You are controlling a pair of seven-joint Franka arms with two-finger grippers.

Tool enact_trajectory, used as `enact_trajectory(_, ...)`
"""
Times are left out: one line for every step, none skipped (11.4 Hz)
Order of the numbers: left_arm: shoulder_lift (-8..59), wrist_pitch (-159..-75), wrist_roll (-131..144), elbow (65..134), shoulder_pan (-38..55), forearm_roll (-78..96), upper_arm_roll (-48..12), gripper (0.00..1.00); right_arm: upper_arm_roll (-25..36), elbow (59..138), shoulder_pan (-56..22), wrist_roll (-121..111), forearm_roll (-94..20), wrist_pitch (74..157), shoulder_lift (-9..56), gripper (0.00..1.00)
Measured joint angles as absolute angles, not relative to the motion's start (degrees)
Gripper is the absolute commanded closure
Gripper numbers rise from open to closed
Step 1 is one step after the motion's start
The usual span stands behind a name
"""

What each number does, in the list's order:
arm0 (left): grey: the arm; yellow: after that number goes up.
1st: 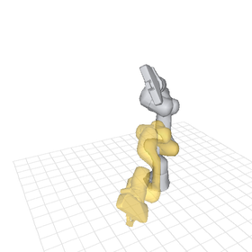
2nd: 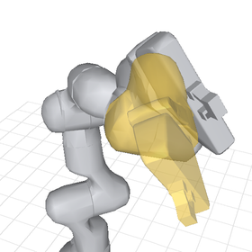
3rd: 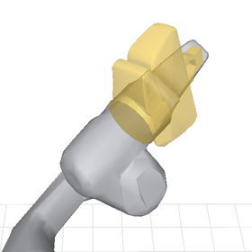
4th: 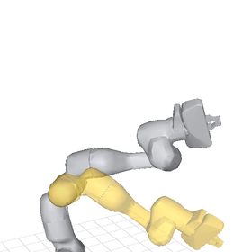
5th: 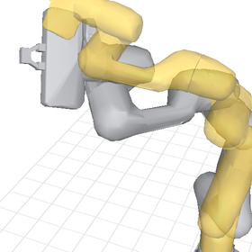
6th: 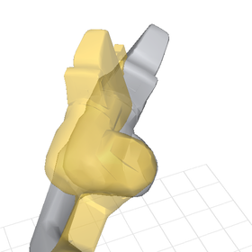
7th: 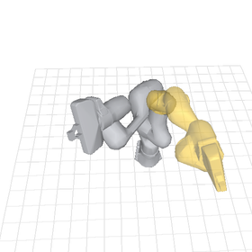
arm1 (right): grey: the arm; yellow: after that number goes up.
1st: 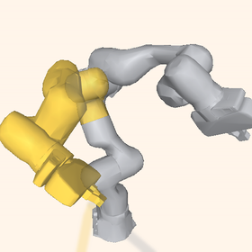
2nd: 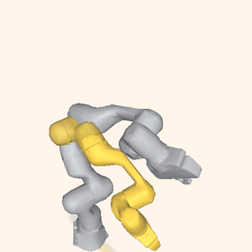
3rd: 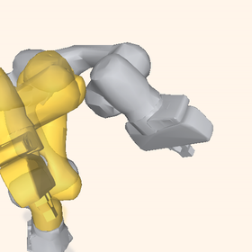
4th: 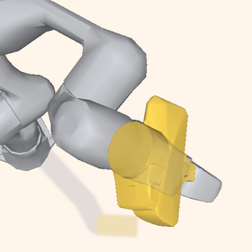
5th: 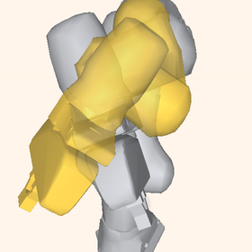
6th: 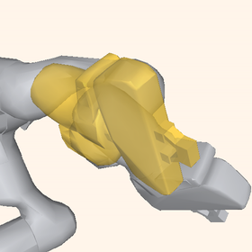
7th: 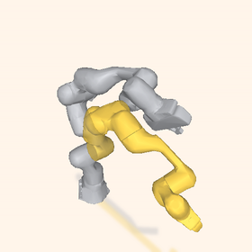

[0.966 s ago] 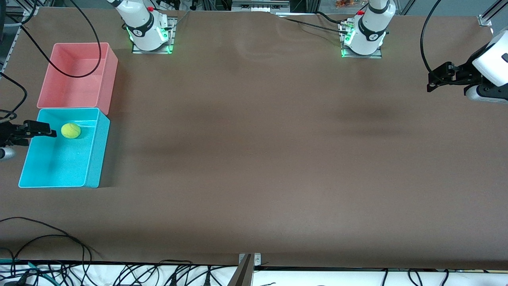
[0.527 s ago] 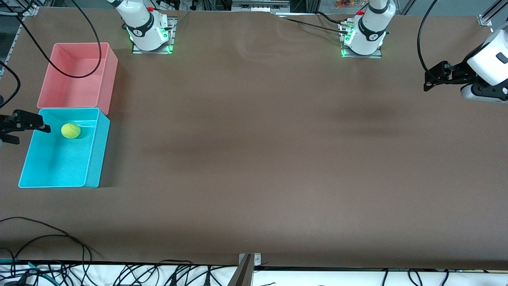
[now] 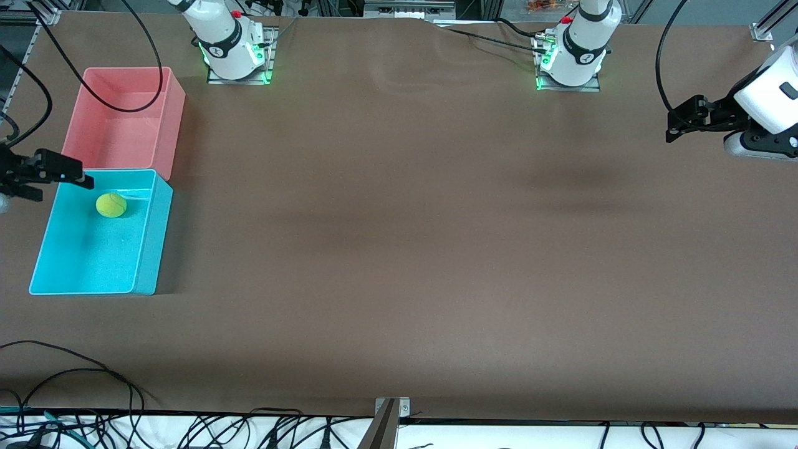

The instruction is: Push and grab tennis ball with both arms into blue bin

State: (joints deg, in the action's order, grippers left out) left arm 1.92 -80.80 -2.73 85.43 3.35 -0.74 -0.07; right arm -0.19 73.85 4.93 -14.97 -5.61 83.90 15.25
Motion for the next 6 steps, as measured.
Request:
enact_trajectory(1.92, -80.79, -2.72, 85.43, 3.24, -0.74, 0.00, 0.00, 0.94, 76.31, 4.09, -12.05, -5.61, 83.52, 12.78, 0.00)
enact_trajectory(1.91, -80.78, -2.72, 85.42, 3.22, -0.74, 0.01, 0.00, 3.60, 78.05, 1.68, -9.61, -5.61, 82.55, 10.60, 0.00)
enact_trajectory(1.91, -80.77, -2.72, 85.41, 3.23, -0.74, -0.01, 0.00, 6.60, 79.48, -1.44, -7.18, -5.61, 81.51, 8.70, 0.00)
enact_trajectory(1.91, -80.76, -2.72, 85.41, 3.23, -0.74, -0.01, 0.00, 8.16, 80.99, -3.33, -5.54, -5.60, 81.06, 7.14, 0.00)
enact_trajectory(1.91, -80.74, -2.72, 85.41, 3.22, -0.74, 0.00, 0.00, 8.78, 82.75, -3.85, -4.46, -5.55, 80.78, 5.87, 0.00)
enact_trajectory(1.91, -80.73, -2.72, 85.41, 3.22, -0.74, 0.00, 0.00, 9.40, 84.92, -3.64, -3.43, -5.53, 80.11, 4.66, 0.00)
